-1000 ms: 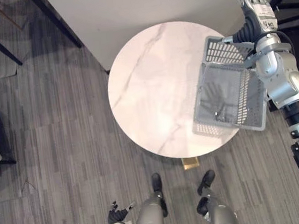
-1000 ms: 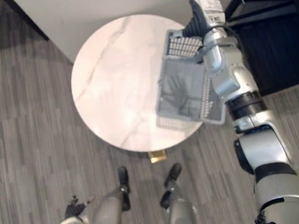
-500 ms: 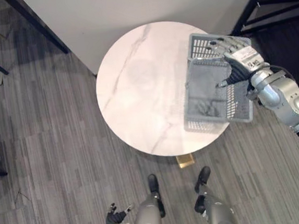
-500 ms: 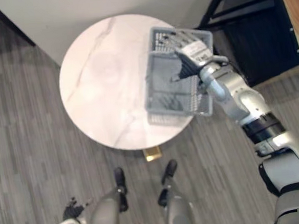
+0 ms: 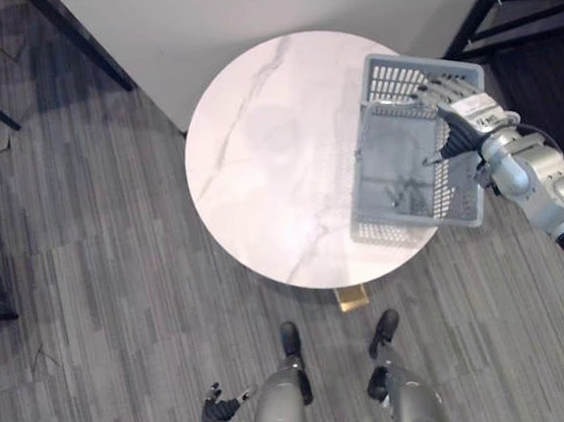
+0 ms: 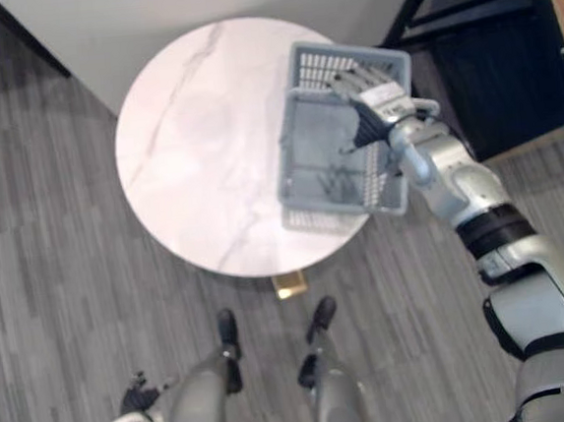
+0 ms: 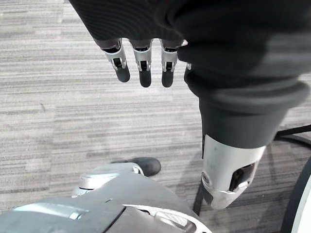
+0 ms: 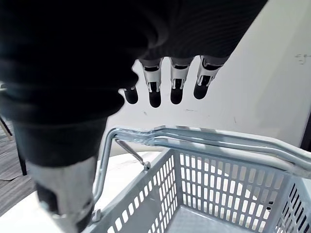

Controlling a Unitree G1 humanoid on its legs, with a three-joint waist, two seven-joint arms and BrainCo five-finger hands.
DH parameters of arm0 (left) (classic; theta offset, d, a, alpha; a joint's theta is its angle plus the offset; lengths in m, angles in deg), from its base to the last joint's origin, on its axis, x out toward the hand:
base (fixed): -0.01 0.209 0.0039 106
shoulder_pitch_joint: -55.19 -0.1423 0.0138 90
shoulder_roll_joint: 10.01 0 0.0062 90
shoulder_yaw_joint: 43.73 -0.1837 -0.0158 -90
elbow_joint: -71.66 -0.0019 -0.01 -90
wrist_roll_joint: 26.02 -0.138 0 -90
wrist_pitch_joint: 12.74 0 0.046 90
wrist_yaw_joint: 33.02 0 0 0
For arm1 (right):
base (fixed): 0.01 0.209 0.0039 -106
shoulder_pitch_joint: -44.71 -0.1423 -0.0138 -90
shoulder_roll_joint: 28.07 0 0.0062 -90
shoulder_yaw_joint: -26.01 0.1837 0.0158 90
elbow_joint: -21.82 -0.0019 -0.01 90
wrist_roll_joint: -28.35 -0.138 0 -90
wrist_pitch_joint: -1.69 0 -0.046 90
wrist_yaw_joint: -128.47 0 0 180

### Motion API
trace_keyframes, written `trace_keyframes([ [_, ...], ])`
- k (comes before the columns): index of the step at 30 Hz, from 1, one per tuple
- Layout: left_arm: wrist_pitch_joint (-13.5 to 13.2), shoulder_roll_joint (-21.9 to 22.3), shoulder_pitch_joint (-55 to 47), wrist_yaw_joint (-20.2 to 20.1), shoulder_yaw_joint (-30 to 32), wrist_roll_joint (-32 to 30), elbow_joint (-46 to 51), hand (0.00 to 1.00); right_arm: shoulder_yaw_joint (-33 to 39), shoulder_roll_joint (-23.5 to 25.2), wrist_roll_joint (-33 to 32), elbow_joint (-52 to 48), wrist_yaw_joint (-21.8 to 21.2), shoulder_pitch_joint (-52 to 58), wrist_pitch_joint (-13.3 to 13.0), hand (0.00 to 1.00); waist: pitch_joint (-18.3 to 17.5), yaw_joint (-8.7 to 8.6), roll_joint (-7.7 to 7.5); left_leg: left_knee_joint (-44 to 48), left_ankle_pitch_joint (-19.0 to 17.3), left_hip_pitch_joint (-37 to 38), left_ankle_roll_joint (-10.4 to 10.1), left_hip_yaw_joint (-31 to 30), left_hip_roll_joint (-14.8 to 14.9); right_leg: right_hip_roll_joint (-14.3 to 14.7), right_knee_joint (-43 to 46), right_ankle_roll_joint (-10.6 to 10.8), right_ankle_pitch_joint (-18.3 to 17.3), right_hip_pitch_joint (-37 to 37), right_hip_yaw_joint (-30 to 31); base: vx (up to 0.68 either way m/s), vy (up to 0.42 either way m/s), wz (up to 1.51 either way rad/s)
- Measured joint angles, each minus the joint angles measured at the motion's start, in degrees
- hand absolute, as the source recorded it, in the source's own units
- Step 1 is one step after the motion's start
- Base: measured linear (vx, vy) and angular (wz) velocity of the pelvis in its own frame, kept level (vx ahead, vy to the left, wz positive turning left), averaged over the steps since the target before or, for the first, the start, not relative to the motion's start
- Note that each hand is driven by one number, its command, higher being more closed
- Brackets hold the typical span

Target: Pick vegetable in the basket

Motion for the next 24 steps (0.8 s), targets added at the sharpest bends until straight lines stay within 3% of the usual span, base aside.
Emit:
trace_keyframes([
  [14, -0.03, 0.09, 0.08, 0.49, -0.08, -0.02, 0.01, 0.0, 6.52, 2.52, -0.5, 9.53, 2.54, -4.3, 2.99, 0.0, -0.08, -0.03, 0.0, -0.23, 0.9, -1.45, 0.36, -0.28, -0.47, -0.4, 0.02, -0.16, 0.89, -1.37, 0.21, 0.0, 0.004, 0.01],
  [24, -0.03, 0.0, 0.08, 0.58, -0.47, -0.04, 0.04, 0.0, 6.5, 5.18, -0.49, 11.42, 2.49, -4.3, 2.91, 0.0, -0.1, -0.11, 0.01, -0.13, 1.06, -1.38, 0.47, -0.22, -0.53, -0.48, 0.01, -0.24, 1.4, -1.36, 0.6, 0.0, 0.002, 0.0],
])
